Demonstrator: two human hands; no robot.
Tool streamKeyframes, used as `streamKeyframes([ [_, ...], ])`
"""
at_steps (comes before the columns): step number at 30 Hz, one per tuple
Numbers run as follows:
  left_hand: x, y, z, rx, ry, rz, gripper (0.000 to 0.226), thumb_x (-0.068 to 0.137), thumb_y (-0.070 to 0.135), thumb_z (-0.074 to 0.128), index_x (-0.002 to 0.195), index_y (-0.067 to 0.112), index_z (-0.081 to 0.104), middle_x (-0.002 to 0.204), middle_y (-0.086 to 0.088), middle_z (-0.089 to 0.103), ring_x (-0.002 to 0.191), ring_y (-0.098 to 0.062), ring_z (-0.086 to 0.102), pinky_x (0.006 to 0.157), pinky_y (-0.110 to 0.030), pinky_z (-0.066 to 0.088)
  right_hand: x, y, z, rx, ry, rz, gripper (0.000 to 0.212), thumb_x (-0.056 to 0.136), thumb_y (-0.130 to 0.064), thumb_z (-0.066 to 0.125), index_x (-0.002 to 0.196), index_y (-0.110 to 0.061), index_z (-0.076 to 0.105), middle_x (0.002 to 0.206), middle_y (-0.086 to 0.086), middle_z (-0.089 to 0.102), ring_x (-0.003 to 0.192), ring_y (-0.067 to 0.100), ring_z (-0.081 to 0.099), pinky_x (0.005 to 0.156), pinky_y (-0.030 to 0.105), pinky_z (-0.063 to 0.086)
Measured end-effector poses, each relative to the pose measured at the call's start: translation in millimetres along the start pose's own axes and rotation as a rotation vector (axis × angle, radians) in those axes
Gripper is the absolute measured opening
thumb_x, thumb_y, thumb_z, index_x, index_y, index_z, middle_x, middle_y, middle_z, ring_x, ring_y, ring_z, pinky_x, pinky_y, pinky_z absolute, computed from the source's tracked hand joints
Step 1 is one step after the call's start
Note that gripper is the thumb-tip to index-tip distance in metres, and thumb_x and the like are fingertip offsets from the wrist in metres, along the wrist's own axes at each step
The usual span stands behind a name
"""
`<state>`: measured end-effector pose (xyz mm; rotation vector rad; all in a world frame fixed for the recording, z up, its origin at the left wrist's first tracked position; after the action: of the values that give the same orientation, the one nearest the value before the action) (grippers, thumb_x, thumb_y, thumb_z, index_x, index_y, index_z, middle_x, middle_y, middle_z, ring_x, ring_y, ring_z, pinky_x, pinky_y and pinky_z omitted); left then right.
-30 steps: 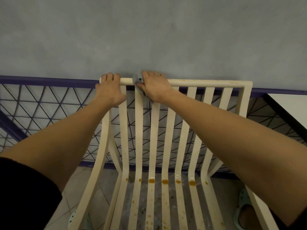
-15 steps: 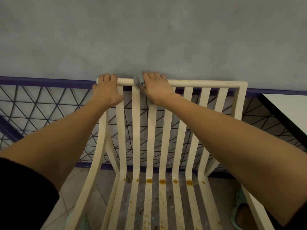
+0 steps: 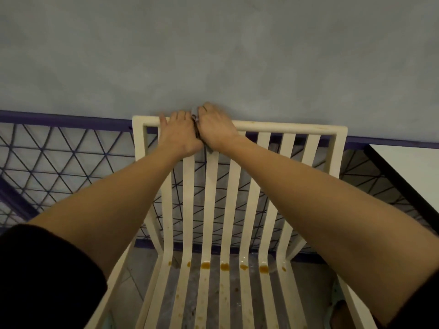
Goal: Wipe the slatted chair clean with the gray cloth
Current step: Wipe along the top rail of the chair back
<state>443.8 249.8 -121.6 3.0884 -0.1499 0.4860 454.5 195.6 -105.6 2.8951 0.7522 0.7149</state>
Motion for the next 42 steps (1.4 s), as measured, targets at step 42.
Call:
streamKeyframes([
  [42,4.6,-1.5,2.6,0.001,-0.029,0.045,0.059,0.077,0.033,0.061,0.127,0.013,0.039,0.128,-0.011,0.042,0.124,-0.030,0.038,0.112,-0.050,0.019,7.9,57.0,5.4,0.334,-0.228,0.481,0.021,0.093,-0.026,0.042,0.090,-0.012,0.057,0.089,0.007,0.056,0.081,0.024,0.053,0.070,0.032,0.039],
])
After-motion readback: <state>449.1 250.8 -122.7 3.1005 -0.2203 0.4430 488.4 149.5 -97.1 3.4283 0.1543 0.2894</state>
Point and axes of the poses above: each hand's wrist, its own x-axis towards the middle knuckle, its own z-axis out of the palm, y = z × x, the point moved 10 cm from there along x, towards the middle knuckle
